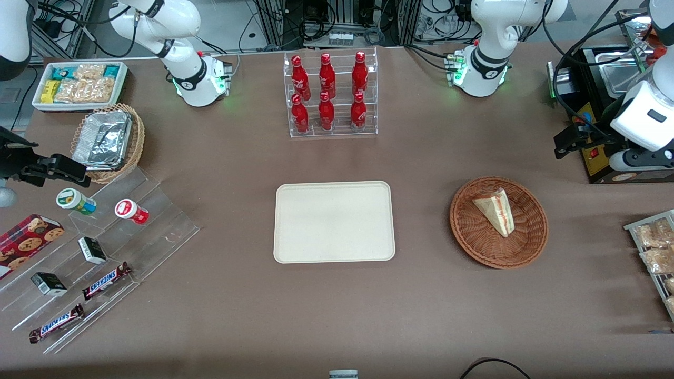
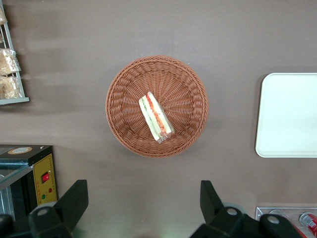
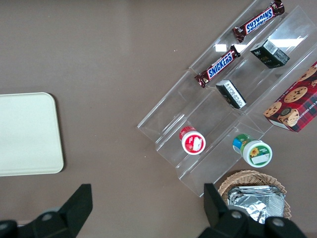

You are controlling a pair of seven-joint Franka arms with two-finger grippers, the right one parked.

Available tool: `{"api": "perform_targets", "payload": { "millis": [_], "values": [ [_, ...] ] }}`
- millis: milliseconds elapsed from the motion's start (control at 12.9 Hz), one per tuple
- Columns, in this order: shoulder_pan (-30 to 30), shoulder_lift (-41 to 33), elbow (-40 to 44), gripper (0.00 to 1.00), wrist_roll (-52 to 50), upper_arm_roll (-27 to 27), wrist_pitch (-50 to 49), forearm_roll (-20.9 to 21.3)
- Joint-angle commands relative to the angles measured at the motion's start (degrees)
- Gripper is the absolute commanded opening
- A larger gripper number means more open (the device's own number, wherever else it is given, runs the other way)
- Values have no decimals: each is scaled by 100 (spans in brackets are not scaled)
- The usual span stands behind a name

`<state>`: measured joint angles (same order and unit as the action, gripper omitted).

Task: Place sandwich from basket to tray
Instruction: 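Move the left gripper over the wrapped sandwich in the wicker basket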

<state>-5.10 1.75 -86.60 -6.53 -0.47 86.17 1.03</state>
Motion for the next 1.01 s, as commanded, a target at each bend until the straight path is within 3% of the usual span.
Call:
{"api": "perform_targets", "payload": {
  "millis": [0,388,930],
  "values": [
    [0,141,257,100,-6,-6,31,20],
    [27,335,65,100,-32,3,399,-173],
    [-17,528,-1095,100,-1743,3,1559,-94]
  ]
}}
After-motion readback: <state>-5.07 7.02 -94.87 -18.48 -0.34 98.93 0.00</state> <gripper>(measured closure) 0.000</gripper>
